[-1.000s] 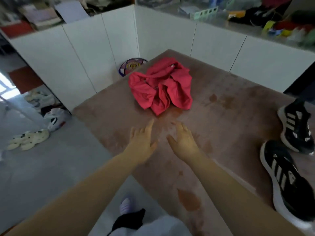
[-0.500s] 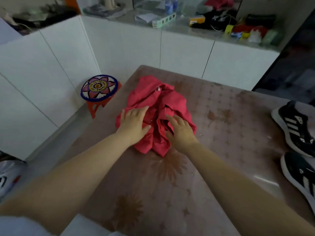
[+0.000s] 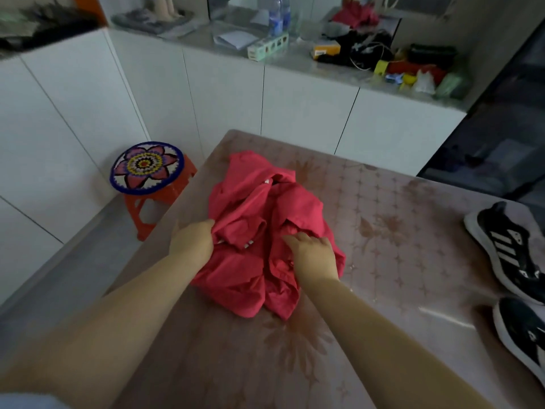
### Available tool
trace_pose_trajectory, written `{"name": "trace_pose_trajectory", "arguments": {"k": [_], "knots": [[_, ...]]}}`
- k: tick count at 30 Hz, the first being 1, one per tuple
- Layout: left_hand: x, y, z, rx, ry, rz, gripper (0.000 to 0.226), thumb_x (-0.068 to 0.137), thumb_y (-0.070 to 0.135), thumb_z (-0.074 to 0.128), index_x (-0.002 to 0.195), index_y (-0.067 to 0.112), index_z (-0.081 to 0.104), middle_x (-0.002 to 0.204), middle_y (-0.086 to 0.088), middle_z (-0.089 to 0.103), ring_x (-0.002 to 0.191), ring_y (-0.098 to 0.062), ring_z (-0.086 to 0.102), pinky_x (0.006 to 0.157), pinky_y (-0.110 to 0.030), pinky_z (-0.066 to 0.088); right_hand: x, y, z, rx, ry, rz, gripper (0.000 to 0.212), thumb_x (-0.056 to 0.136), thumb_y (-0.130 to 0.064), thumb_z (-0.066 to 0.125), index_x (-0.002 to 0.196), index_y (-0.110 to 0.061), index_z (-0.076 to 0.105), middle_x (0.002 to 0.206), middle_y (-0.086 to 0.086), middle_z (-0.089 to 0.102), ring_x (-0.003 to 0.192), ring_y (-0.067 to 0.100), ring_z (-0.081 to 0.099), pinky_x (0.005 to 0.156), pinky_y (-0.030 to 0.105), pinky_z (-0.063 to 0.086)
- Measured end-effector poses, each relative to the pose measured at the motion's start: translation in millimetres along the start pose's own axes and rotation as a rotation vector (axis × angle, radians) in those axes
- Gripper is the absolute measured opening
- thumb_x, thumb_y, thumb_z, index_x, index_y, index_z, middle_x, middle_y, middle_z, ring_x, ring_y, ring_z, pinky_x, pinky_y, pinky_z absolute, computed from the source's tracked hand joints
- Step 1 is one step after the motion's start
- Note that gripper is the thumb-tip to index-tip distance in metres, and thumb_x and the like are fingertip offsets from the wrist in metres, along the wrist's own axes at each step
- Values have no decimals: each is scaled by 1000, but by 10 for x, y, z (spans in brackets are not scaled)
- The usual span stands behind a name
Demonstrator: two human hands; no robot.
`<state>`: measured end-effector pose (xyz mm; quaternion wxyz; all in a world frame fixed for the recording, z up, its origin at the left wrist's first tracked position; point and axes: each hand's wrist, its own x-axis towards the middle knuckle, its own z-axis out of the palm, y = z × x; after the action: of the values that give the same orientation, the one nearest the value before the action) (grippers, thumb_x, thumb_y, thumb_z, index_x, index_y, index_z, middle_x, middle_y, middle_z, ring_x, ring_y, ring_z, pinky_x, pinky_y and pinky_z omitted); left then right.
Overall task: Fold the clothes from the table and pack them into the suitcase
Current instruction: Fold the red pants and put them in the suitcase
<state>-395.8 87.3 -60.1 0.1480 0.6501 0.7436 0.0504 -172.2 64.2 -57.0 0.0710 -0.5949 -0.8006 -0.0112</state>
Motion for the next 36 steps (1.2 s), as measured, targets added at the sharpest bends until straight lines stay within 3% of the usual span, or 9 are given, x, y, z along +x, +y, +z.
{"name": "trace_pose_trajectory", "arguments": {"k": [2,4,6,9,18,24,30,33,36], "knots": [[-65,42,-26,-21,16,24,26,97,27,41,112,13,57,108,-15,65,105,-34,58,108,-43,28,-100,78,-39,39,23,-2,27,50,-17,58,68,-28,75,61,-5,65,50,19,62,54,27,48],[-152,153,-38,-23,24,60,27,98,25,38,114,14,57,107,-15,65,106,-34,57,109,-42,25,-211,94,-95,119,-40,17,44,64,-9,57,101,-24,73,101,5,71,84,27,68,77,41,51],[-230,292,-26,2,53,103,30,99,26,39,123,17,53,111,-13,65,110,-32,57,113,-42,16,-332,89,-136,161,-172,8,64,82,-9,55,142,-27,40,147,10,39,131,31,41,110,45,26],[-343,444,-11,41,123,149,37,99,30,41,136,22,46,120,-7,64,116,-26,54,115,-39,8,-425,64,-168,179,-233,-56,73,90,-17,52,150,-31,15,158,5,13,143,24,17,116,37,7],[-494,235,-235,-282,313,162,35,99,16,41,132,19,51,112,-14,65,103,-32,58,82,-37,44,-229,26,-103,279,-266,58,70,92,-14,49,151,-31,13,158,9,9,136,37,27,108,44,30],[-332,-271,-286,-412,280,85,41,95,12,50,135,24,46,108,-13,68,100,-29,63,85,-45,50,-43,-46,32,80,-236,73,56,96,-11,41,146,-32,30,157,5,16,105,33,60,75,36,50],[-304,-340,-105,-377,137,46,42,95,18,51,137,25,44,115,-10,67,106,-24,61,91,-43,48,-101,28,-9,197,-13,-85,32,73,-8,53,96,-14,75,120,9,65,73,37,68,55,38,55],[-380,-157,-38,-284,174,108,33,94,16,54,127,16,57,113,-8,68,107,-24,61,87,-33,45,-342,272,-89,96,19,-150,29,48,-10,65,73,-17,77,93,7,74,60,30,69,42,33,53],[-548,122,13,-274,172,214,23,91,14,58,112,12,68,110,-5,69,104,-24,62,87,-29,43,-790,584,-149,109,53,-120,31,61,-19,50,75,-24,77,91,1,75,65,22,71,47,28,54]]}}
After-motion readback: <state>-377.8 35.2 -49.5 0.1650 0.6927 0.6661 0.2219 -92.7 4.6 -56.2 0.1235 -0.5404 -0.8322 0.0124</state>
